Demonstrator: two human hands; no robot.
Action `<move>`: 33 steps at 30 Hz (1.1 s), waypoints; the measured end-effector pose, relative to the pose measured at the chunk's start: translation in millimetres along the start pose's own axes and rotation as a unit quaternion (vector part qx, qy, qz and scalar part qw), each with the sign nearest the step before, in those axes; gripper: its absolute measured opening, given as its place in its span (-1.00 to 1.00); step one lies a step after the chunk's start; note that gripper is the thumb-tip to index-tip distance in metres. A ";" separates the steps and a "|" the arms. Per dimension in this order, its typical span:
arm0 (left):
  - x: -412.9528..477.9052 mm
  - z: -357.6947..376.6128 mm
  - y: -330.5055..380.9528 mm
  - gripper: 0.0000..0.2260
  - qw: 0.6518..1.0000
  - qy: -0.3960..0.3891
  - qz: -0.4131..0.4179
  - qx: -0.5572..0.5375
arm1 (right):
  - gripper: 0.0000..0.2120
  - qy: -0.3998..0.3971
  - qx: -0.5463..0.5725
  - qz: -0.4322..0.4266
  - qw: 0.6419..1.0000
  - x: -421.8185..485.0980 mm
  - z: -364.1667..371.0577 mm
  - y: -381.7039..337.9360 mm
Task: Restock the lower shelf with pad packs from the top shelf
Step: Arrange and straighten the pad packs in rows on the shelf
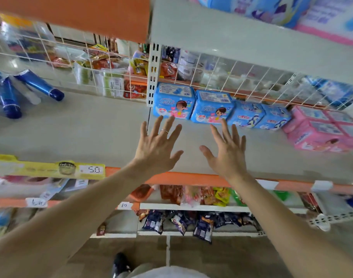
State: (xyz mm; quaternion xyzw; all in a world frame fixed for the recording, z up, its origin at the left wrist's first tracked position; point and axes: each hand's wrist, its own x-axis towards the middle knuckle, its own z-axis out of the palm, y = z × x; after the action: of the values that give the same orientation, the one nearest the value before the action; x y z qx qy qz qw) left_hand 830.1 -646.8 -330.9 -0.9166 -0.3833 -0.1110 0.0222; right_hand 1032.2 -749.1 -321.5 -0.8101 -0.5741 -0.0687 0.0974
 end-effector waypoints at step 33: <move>-110.0 -98.8 205.7 -0.29 0.995 0.088 -0.032 0.038 | -0.34 0.107 0.112 -0.025 0.988 -175.7 -125.2 176.2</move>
State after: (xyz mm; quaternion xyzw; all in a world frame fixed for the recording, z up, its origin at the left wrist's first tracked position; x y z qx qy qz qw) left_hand 882.4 -881.0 -249.7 -0.8892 -0.4128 -0.1770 0.0872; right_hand 1140.3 -996.6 -253.0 -0.7675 -0.5844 -0.0925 0.2465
